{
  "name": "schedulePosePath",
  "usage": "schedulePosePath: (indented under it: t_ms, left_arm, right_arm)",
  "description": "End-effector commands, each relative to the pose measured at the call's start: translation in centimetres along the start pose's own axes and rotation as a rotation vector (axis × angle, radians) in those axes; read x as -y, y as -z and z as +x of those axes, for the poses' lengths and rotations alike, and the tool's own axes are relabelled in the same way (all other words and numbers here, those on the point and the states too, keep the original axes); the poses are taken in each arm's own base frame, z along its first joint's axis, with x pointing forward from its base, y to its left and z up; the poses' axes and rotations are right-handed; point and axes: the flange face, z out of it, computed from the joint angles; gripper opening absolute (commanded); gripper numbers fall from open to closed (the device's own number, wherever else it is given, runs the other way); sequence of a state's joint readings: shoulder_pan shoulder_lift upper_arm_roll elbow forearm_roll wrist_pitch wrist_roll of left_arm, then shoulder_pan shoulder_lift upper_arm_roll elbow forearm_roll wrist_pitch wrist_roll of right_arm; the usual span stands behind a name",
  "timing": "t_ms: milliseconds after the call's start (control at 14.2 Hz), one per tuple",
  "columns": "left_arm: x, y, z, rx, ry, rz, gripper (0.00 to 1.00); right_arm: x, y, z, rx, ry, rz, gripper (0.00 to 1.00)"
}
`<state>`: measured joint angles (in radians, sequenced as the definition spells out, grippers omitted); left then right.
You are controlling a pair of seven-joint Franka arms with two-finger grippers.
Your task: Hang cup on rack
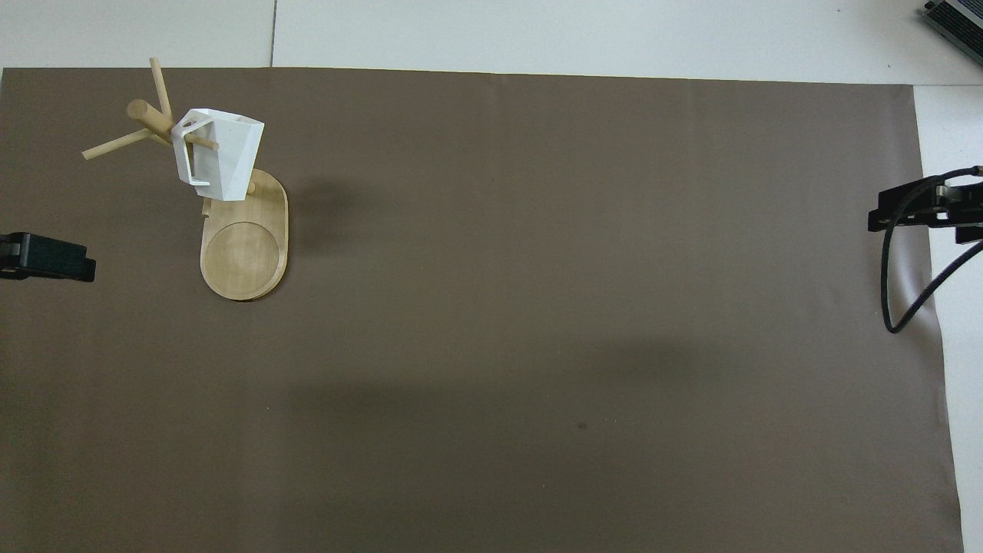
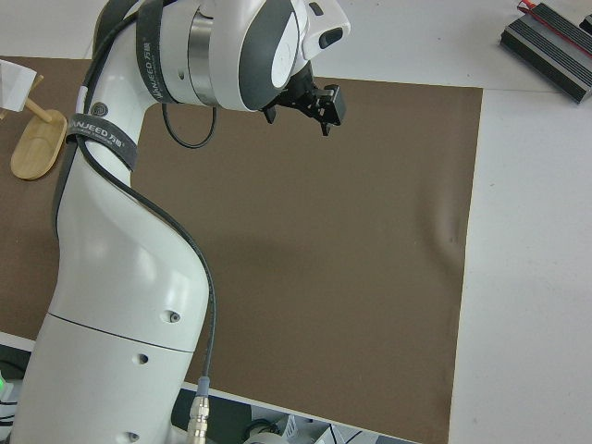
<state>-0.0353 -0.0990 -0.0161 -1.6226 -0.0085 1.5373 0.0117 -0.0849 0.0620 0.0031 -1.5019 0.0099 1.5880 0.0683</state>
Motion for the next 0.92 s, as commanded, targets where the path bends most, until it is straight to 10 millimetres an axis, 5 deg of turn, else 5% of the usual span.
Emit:
schedulePosePath:
  t_ms: [0,847]
  left_arm:
    - [0.09,-0.25,-0.04,-0.027,0.003,0.012,1.00]
    - [-0.18,-0.83,-0.41,-0.021,-0.012,0.011,1.00]
  right_arm:
    - [-0.25,-0.04,-0.25,0.013,0.017,0.000,1.00]
    - [-0.25,0.03,-0.24,0.012,0.017,0.000,1.00]
